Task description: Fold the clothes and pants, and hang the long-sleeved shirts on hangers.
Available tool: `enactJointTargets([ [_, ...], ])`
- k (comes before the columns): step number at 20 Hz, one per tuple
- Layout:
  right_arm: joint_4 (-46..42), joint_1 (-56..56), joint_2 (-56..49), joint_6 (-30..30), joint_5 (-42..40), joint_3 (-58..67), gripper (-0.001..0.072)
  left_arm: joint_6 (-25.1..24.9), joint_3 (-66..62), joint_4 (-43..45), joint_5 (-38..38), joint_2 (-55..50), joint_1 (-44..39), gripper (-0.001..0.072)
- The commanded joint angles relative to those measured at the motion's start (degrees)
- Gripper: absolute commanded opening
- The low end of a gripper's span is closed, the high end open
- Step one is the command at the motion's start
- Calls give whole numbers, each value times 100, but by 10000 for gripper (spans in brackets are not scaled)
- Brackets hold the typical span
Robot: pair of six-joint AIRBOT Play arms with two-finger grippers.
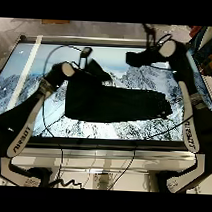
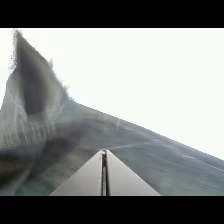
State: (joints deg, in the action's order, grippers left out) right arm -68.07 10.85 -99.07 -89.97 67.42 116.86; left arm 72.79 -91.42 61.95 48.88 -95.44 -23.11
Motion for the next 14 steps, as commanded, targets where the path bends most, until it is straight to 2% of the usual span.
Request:
enactJointTargets([
  [1, -81, -673, 236, 33, 627, -9, 32, -13, -2, 776, 33, -146, -737, 525],
  [2, -90, -754, 234, 37, 754, -11, 32, 61, -2, 951, 221, -101, -761, 708],
  [6, -111, -848, 234, 70, 763, -164, 32, 101, -2, 1436, 857, 190, -393, 694],
  [7, -109, -841, 234, 70, 756, -205, 32, 238, -2, 1613, 911, 254, -199, 694],
  [9, -94, -831, 234, 72, 756, -254, 32, 455, -2, 1899, 999, 308, 328, 693],
  [14, -103, -831, 234, 120, 752, -254, 32, 251, 173, 1888, 1696, 297, 2031, 692],
])
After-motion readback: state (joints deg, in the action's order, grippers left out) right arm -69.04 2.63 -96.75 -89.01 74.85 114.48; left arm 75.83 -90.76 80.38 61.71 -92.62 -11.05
